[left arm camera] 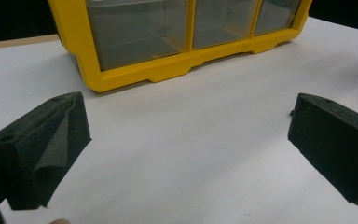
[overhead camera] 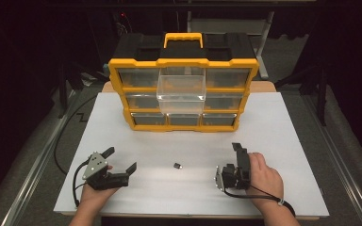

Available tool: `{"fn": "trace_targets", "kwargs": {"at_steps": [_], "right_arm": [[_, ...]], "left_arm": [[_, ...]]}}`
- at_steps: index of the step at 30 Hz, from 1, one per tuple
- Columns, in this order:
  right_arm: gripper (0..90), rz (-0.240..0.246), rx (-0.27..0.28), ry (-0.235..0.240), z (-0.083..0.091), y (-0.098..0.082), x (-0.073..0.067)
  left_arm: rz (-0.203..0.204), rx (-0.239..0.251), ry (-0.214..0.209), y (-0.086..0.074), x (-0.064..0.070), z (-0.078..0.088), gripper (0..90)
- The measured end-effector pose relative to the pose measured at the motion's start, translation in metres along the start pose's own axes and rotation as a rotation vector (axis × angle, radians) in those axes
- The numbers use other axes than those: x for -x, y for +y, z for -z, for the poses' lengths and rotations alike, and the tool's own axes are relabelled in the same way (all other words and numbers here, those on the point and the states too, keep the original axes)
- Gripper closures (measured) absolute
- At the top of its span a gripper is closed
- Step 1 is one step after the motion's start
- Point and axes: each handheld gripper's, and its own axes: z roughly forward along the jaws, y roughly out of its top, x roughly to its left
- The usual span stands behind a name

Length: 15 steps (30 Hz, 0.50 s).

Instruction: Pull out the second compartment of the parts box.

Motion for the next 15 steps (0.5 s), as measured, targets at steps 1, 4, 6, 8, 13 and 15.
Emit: {"fn": "trace_targets", "kwargs": {"at_steps": [1,4,6,8,13,15], "right_arm": [[5.5,0.007,-0.001,0.01,0.001,0.0,0.0],[0.2,0.018,0.008,0.001,0.0,0.0,0.0],[0.1,0.007,0.004,-0.008,0.001,0.0,0.0],[0.1,0.01,0.016,-0.019,0.003,0.0,0.001],[0.1,-0.042,0.036,-0.026,0.005,-0.001,0.006],[0.1,-0.081,0.05,-0.006,0.006,-0.004,0.01]], "left_arm": [[0.002,0.002,0.001,0.0,0.0,0.0,0.3],[-0.001,-0.008,-0.005,-0.001,0.0,0.001,0.3],[0.004,-0.004,-0.005,0.0,0.0,0.002,0.3],[0.014,0.018,0.003,0.0,0.0,0.002,0.3],[0.028,0.013,0.002,0.0,-0.001,0.001,0.3],[0.025,0.012,0.005,0.0,-0.001,0.001,0.3]]}}
